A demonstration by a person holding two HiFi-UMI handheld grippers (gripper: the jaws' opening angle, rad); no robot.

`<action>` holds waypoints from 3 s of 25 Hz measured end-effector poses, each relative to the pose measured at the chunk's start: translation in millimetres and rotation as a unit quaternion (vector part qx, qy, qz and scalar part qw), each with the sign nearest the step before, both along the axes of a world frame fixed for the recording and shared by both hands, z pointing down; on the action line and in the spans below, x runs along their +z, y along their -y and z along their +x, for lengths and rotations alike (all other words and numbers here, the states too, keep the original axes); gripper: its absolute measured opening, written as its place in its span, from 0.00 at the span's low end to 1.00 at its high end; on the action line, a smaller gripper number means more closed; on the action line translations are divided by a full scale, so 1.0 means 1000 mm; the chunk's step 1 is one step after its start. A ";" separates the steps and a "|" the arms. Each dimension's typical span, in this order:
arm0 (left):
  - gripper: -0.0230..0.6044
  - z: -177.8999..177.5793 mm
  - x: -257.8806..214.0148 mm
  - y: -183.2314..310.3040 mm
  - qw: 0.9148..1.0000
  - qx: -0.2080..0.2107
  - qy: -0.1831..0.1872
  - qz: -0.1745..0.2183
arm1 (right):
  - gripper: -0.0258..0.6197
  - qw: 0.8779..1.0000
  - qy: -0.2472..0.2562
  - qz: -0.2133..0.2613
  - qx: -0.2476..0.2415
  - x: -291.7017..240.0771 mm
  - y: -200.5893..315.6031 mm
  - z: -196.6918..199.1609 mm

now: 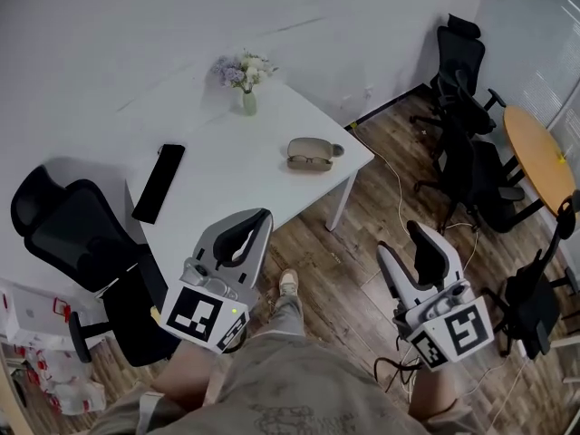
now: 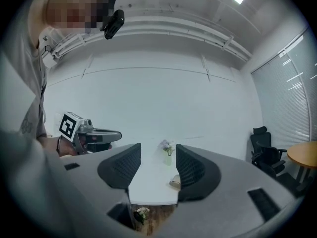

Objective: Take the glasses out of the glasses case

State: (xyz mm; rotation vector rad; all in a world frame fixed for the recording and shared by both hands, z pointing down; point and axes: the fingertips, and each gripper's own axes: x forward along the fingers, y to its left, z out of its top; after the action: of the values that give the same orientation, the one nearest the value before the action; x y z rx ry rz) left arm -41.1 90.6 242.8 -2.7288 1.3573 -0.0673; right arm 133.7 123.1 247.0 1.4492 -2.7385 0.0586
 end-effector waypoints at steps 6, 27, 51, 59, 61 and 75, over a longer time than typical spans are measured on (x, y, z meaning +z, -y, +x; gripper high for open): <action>0.06 -0.012 0.015 0.073 1.000 -0.005 0.003 -0.022 | 0.41 0.999 -0.009 -0.030 -0.012 0.018 0.077 -0.013; 0.06 -0.031 0.121 0.293 0.986 0.031 0.026 -0.162 | 0.41 0.970 -0.134 -0.188 -0.080 0.142 0.310 -0.077; 0.06 -0.005 0.263 0.341 0.945 -0.008 0.071 -0.318 | 0.41 0.845 -0.267 -0.341 -0.314 0.336 0.365 -0.112; 0.06 -0.002 0.298 0.335 0.930 -0.025 0.062 -0.362 | 0.40 0.799 -0.280 -0.393 -0.359 0.384 0.362 -0.114; 0.06 -0.002 0.306 0.334 0.926 -0.030 0.060 -0.373 | 0.38 0.786 -0.286 -0.401 -0.374 0.394 0.361 -0.114; 0.06 0.005 0.334 0.333 0.909 -0.031 0.052 -0.412 | 0.23 0.706 -0.330 -0.450 -0.436 0.423 0.325 -0.119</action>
State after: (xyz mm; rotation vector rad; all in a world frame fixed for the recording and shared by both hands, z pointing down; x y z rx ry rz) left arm -35.7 -241.9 576.7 -3.2232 1.6597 -0.9917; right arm 14.6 -201.7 669.9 -0.1387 -1.9426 0.5930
